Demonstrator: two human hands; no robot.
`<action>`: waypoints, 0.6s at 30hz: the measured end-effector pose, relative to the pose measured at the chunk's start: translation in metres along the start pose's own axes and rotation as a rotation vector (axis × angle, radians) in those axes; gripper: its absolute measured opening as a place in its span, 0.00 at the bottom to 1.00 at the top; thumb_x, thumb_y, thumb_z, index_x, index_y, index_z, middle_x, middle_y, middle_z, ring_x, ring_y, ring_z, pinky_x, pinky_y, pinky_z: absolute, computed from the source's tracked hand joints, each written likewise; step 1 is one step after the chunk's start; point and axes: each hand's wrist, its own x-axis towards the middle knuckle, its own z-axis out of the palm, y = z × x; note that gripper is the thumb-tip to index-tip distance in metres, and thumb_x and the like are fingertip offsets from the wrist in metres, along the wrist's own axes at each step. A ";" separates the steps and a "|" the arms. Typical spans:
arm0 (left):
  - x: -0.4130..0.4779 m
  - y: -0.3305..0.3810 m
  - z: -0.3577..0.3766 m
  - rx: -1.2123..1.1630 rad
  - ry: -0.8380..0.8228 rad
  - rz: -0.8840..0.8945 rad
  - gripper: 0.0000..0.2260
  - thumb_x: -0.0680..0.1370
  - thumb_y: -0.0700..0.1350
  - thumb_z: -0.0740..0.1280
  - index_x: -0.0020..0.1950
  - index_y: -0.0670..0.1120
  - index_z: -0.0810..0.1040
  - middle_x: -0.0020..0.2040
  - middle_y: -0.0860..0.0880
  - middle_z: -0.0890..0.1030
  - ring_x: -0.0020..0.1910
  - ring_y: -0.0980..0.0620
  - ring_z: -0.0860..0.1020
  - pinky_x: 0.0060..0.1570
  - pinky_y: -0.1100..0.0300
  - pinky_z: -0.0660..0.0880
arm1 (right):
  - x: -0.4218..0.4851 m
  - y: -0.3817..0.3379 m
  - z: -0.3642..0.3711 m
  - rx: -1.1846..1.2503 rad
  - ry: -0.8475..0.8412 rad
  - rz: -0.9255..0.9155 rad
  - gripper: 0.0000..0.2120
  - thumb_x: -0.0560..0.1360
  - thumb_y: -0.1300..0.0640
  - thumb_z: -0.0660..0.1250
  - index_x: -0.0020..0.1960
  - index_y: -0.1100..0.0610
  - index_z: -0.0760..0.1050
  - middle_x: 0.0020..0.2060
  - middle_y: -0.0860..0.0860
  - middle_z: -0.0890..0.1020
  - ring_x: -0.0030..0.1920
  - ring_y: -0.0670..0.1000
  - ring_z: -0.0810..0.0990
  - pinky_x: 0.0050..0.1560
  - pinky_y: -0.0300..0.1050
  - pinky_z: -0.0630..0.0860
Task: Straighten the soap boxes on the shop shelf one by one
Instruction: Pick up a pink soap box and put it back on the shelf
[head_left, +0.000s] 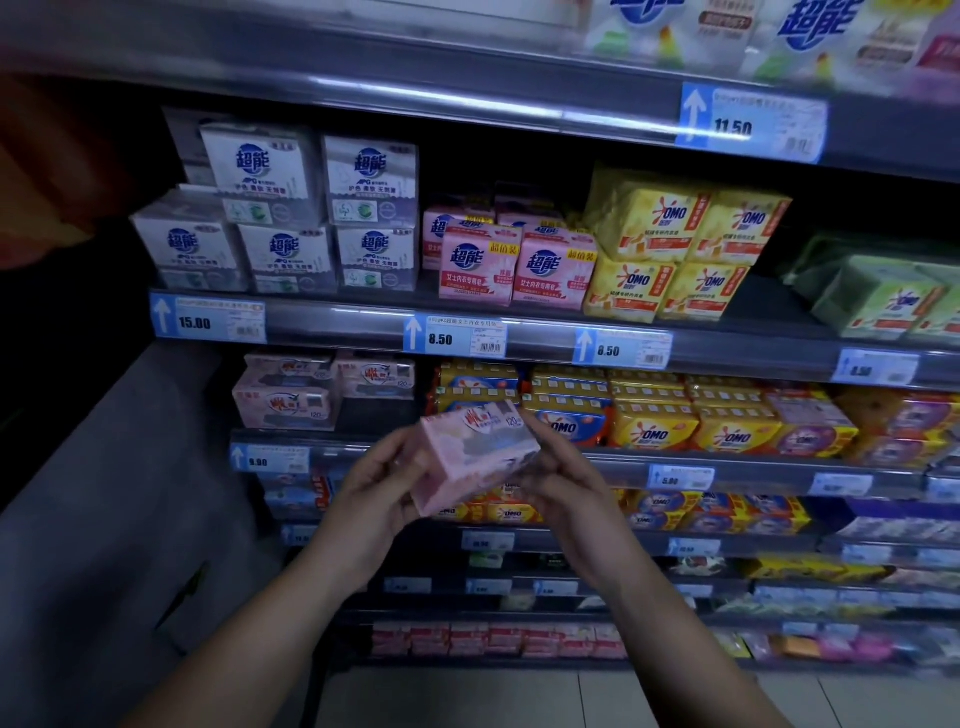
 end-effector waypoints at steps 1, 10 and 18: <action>0.002 0.000 -0.002 -0.042 0.016 -0.026 0.15 0.75 0.47 0.68 0.61 0.51 0.84 0.61 0.44 0.85 0.53 0.49 0.85 0.43 0.55 0.83 | -0.001 0.001 0.002 -0.045 0.001 -0.013 0.30 0.72 0.62 0.70 0.72 0.44 0.73 0.62 0.55 0.83 0.63 0.58 0.80 0.61 0.51 0.79; 0.005 0.004 -0.015 -0.017 0.159 -0.055 0.15 0.79 0.49 0.67 0.64 0.47 0.80 0.57 0.40 0.86 0.52 0.45 0.86 0.42 0.56 0.83 | 0.006 0.011 0.019 -0.168 0.090 -0.026 0.20 0.74 0.66 0.75 0.61 0.52 0.73 0.59 0.56 0.85 0.62 0.57 0.82 0.59 0.56 0.81; 0.011 -0.008 -0.036 0.148 0.330 0.170 0.07 0.79 0.48 0.71 0.57 0.55 0.84 0.54 0.49 0.87 0.54 0.52 0.85 0.49 0.60 0.81 | 0.033 0.038 0.058 -0.223 0.229 -0.074 0.15 0.75 0.69 0.72 0.58 0.60 0.72 0.53 0.50 0.86 0.57 0.48 0.83 0.48 0.38 0.81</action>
